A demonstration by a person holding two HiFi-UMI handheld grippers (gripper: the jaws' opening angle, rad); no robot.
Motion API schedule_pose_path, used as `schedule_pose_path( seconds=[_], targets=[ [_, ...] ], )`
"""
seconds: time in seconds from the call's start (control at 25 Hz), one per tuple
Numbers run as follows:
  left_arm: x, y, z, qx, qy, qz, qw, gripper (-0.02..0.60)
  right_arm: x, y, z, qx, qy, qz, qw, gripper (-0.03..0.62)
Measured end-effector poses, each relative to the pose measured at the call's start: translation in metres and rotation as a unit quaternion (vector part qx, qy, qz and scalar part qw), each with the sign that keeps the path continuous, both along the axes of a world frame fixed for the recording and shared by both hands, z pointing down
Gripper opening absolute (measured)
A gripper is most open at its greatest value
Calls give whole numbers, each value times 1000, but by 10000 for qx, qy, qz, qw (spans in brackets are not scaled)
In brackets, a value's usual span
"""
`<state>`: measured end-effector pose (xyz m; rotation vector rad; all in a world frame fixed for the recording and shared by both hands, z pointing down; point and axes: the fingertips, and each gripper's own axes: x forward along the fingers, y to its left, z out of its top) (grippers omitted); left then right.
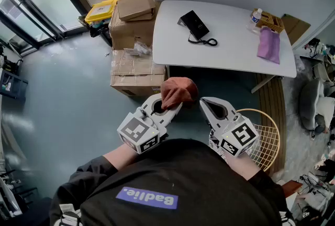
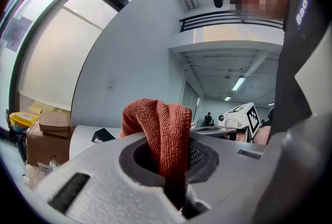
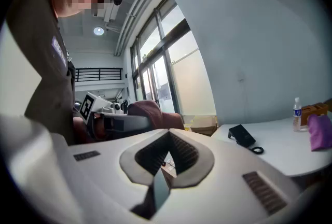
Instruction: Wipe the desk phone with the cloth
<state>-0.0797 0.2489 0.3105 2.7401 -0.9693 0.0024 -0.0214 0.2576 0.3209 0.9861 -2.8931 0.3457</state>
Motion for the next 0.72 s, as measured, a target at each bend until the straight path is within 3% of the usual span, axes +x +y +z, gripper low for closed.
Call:
schedule_pose_path(
  seconds=[0.72],
  targets=[
    [31,-10,17,-67,-179,-391,9991,37,41,-7,28,-261,-209,-207,9992,28]
  ],
)
